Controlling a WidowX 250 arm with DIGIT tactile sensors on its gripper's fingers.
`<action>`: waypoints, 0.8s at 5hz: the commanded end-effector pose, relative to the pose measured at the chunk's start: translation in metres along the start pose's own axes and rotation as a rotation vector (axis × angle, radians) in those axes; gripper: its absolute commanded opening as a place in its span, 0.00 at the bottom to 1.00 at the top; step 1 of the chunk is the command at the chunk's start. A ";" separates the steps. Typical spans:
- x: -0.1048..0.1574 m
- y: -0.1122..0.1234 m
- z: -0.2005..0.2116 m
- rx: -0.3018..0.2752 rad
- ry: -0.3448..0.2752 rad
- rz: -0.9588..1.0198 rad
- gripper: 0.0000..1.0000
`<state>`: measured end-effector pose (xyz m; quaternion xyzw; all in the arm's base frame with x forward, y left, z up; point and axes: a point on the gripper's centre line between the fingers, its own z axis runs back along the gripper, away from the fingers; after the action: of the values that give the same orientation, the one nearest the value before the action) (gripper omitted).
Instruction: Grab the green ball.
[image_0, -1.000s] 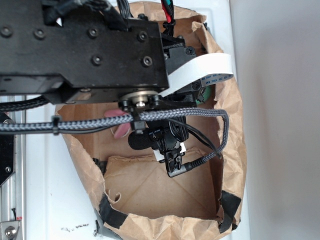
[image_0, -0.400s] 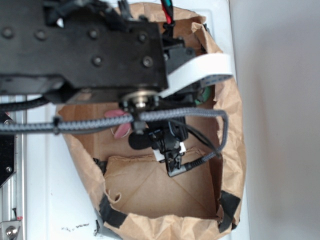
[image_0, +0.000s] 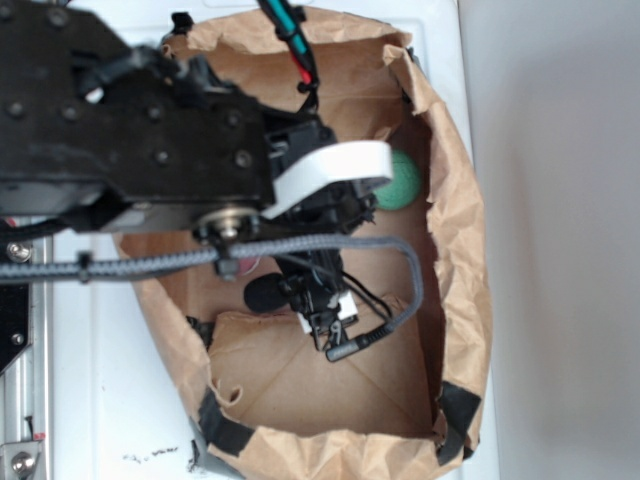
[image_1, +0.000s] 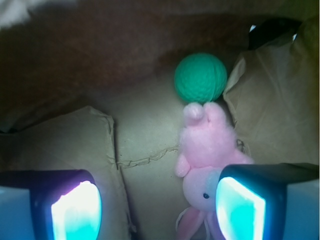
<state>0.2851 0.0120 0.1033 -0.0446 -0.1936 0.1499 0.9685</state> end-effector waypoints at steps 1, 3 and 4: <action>0.001 0.004 -0.014 0.013 -0.094 -0.051 1.00; 0.023 -0.005 -0.030 0.040 -0.145 0.001 1.00; 0.036 -0.004 -0.030 0.051 -0.163 0.035 1.00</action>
<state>0.3208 0.0179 0.0723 -0.0068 -0.2434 0.1750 0.9540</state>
